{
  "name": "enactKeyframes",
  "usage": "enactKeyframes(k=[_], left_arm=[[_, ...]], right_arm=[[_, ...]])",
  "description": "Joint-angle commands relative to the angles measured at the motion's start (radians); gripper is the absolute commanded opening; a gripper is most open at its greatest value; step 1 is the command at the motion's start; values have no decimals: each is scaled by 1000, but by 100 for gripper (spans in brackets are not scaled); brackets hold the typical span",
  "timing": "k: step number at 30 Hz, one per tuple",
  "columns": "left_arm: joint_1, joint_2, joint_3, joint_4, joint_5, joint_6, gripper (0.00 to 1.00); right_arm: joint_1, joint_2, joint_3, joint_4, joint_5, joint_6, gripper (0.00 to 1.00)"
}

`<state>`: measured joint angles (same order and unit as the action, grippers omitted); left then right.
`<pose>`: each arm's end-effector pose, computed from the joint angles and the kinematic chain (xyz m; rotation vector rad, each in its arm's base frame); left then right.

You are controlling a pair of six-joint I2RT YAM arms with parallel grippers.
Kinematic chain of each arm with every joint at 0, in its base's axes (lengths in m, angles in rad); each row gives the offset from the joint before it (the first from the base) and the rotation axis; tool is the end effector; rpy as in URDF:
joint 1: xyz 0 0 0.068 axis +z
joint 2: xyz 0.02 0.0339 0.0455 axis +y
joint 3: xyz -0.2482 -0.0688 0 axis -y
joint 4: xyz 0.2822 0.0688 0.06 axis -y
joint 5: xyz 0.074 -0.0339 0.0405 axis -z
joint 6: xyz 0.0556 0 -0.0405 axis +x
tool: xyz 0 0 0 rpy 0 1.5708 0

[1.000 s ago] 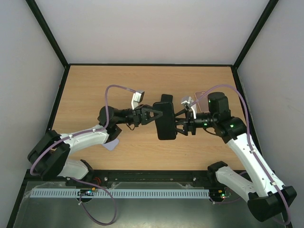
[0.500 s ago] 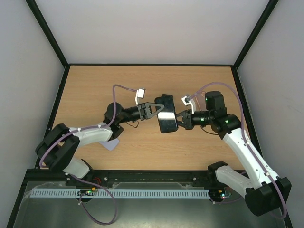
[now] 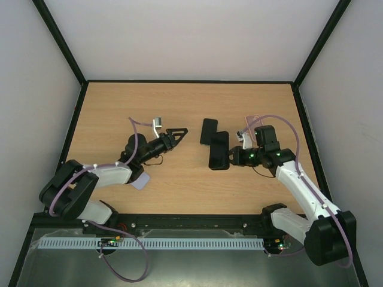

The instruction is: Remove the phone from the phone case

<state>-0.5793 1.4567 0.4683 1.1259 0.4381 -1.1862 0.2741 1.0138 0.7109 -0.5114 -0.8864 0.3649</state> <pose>0.2551 -0.1951 0.1745 -0.0909 1.7059 -1.7017 0.2299 0.1094 0.2179 -0.3373 2.3752 1.3567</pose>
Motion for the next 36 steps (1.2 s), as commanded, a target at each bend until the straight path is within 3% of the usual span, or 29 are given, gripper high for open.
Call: enactKeyframes(k=[1,6,13,23,36], left_arm=[[-16,-93,-3,-191,-125,171,72],[-101,-179,32,-422,-255,385,70],[-358,-218,86,-631,-535,744,67],[-625,-94,107,-618,-814,1051,62],[-735,229,291,-614,-965,1287,58]], right_arm=[[-20,26,8,24,137,41,2],[-24,63,21,-14,186,5,2],[-26,126,1,-49,218,-1,2],[-26,254,7,-54,274,-8,2],[-27,390,21,-34,321,-26,2]])
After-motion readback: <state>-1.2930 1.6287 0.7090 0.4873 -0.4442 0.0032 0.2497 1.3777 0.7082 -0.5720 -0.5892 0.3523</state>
